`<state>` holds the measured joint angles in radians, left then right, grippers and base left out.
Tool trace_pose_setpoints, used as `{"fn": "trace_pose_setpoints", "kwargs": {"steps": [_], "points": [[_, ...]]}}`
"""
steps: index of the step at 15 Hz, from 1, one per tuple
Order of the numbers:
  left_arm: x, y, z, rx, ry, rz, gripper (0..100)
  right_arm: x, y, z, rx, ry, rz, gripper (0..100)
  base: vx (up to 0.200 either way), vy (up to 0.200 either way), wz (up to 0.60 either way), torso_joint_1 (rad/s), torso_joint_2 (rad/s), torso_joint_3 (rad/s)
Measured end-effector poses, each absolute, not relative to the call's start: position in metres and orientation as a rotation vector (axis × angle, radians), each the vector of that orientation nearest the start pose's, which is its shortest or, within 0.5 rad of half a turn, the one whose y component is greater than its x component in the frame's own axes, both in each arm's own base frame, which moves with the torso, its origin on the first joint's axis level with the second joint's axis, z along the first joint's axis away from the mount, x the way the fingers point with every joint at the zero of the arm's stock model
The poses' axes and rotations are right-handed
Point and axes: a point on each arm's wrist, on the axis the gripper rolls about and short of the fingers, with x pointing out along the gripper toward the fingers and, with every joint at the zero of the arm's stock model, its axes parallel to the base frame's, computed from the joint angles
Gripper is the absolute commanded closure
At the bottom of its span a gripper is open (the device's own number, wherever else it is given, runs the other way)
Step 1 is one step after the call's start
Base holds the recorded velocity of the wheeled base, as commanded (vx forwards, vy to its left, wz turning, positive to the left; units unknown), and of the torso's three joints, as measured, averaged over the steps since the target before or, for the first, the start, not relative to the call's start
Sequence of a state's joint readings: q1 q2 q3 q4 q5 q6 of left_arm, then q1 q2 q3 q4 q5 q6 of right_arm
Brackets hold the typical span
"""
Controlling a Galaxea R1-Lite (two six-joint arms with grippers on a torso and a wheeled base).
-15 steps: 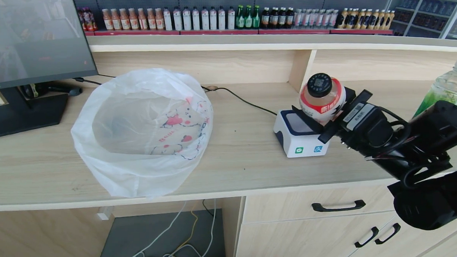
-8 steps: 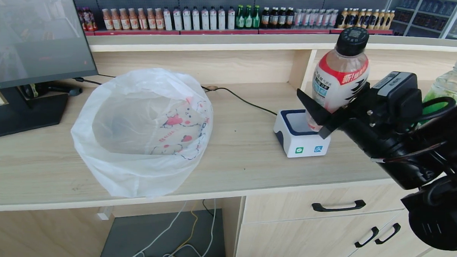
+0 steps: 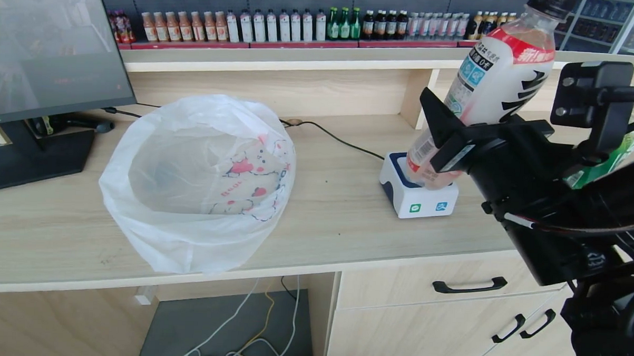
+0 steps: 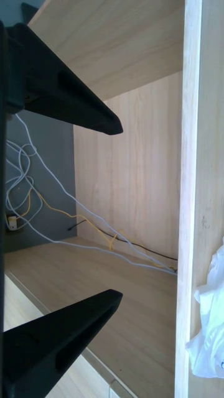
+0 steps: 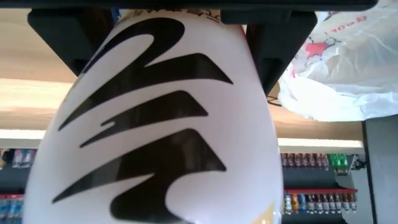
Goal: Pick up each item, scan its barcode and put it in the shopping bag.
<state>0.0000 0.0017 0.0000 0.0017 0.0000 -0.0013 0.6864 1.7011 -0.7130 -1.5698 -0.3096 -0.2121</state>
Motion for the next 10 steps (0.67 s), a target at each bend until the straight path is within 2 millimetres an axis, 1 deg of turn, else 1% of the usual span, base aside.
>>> {"fn": "trace_pose_setpoints", "kwargs": {"steps": [3,5,6,10], "points": [[-0.0227,0.0,0.0754,-0.001,0.003,0.0,0,0.2182,0.1762,0.2525,0.144,-0.545,0.316,100,0.0,0.0,0.0,0.0,0.0,0.0],[-0.0227,0.0,0.0753,-0.001,0.003,0.0,0,0.2169,0.1741,0.2539,0.183,-0.533,0.264,100,0.0,0.0,0.0,0.0,0.0,0.0],[-0.0227,0.0,0.0753,-0.001,0.003,0.0,0,0.2169,0.1736,0.2529,0.2,-0.521,0.241,100,0.0,0.0,0.0,0.0,0.0,0.0],[-0.0227,0.0,0.0753,-0.001,0.003,0.0,0,0.2207,0.1766,0.2467,0.207,-0.499,0.243,100,0.0,0.0,0.0,0.0,0.0,0.0]]}}
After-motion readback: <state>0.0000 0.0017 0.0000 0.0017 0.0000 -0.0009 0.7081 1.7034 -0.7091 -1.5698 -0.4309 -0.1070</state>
